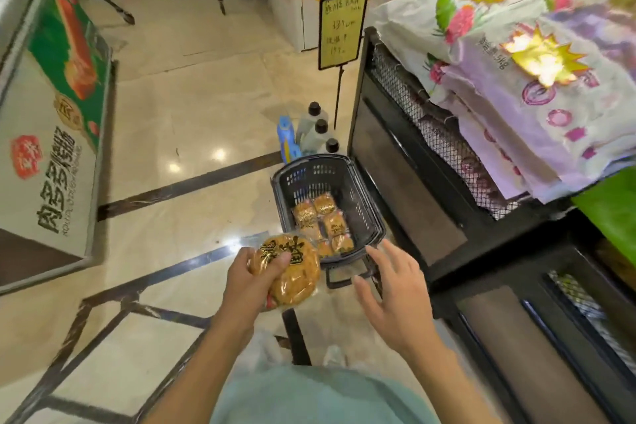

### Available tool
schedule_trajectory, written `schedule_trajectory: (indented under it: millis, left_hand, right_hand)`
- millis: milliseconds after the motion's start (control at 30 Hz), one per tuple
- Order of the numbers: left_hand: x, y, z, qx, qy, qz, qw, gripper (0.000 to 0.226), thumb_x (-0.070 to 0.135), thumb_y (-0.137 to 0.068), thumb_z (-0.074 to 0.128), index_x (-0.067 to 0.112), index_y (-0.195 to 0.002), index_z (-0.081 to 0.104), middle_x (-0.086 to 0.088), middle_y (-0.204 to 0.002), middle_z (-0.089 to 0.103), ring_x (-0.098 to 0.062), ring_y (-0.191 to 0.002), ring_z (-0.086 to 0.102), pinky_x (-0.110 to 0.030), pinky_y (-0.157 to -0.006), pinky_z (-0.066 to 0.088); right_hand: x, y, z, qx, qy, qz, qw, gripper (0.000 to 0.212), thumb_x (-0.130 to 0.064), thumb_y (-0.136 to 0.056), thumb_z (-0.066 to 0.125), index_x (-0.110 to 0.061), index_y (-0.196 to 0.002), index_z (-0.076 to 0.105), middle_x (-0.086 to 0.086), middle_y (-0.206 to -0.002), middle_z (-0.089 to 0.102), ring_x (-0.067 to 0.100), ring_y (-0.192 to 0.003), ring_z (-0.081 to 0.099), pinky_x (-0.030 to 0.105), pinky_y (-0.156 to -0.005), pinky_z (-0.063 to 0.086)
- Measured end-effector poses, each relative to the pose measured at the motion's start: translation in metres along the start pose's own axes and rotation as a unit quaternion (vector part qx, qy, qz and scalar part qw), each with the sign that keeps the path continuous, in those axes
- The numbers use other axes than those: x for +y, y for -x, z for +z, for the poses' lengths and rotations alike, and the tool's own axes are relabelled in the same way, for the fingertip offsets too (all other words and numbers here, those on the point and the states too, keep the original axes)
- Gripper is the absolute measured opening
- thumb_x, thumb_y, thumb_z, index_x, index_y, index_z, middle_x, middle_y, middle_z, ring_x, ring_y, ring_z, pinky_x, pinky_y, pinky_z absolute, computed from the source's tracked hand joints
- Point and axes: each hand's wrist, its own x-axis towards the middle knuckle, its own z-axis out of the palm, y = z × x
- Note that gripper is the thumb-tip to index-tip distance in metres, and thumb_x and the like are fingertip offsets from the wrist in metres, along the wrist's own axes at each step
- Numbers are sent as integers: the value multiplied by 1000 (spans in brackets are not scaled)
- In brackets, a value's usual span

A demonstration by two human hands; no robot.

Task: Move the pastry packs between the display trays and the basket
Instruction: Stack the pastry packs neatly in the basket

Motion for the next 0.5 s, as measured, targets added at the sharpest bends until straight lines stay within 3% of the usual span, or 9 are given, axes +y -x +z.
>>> schedule_trajectory:
  millis: [267,367,500]
  left_hand:
    - [42,-176,27,-132,-88,-33,987,38,36,-85,78,21,-113,57,1,-107,71,-16,-96,71,-25,-58,57]
    - [66,-257,26,-185,-143,-32,972,33,32,-84,79,18,-103,56,-2,-98,69,-21,-89,69,-24,-51,53]
    - [88,-355,33,-243,-222,-39,944,29,27,-84,81,21,-99,58,-7,-101,71,-21,-83,70,-31,-58,57]
  right_hand:
    - [13,-103,60,11,32,170,985,67,-62,-94,37,-18,-142,53,11,-151,47,33,-140,41,51,-115,37]
    - [2,-141,88,-2,41,261,964,69,-63,-94,38,-17,-144,51,12,-153,44,32,-142,39,50,-117,35]
    - [-19,-180,111,7,38,362,931,78,-67,-93,28,-16,-147,47,11,-158,38,31,-146,33,48,-120,30]
